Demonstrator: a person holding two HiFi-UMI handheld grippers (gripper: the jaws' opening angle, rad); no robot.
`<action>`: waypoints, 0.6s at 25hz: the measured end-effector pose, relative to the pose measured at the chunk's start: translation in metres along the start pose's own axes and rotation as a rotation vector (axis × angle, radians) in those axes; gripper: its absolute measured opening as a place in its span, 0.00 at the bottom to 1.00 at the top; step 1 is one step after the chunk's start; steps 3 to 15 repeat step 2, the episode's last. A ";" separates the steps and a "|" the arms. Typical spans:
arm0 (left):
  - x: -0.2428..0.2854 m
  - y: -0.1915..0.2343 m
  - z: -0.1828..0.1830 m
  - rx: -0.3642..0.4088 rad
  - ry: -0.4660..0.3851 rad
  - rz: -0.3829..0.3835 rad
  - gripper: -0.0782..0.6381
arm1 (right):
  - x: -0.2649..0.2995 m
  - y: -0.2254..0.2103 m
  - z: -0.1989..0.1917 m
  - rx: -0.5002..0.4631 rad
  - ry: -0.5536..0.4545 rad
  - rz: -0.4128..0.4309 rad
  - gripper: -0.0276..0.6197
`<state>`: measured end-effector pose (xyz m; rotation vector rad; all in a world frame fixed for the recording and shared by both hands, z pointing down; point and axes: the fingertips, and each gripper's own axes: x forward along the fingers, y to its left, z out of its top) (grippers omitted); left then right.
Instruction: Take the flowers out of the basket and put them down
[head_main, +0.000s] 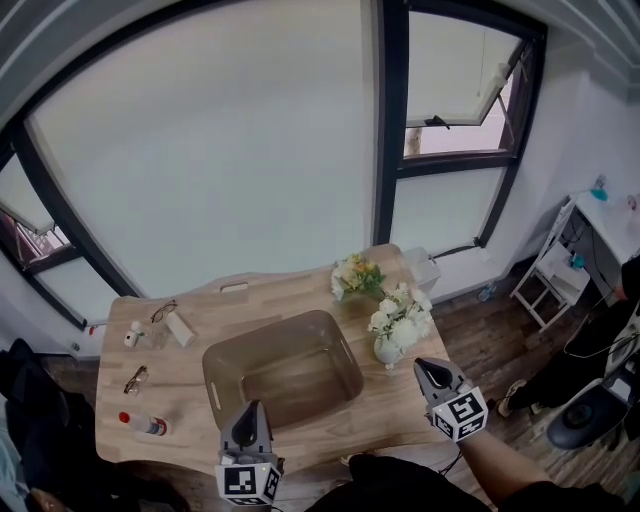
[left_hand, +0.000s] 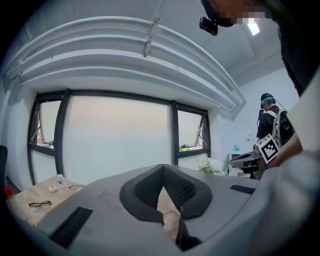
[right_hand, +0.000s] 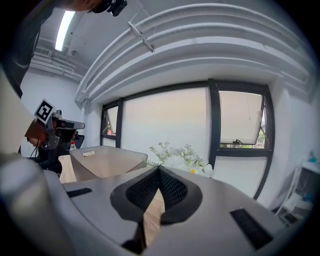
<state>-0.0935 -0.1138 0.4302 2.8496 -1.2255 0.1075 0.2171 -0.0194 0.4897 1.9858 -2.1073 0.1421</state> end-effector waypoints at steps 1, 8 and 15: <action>0.001 -0.001 0.000 0.000 0.002 -0.003 0.11 | 0.000 -0.001 -0.001 0.001 0.000 -0.001 0.08; 0.001 -0.003 0.000 -0.001 0.004 -0.005 0.11 | 0.000 -0.002 -0.001 0.002 0.001 -0.002 0.08; 0.001 -0.003 0.000 -0.001 0.004 -0.005 0.11 | 0.000 -0.002 -0.001 0.002 0.001 -0.002 0.08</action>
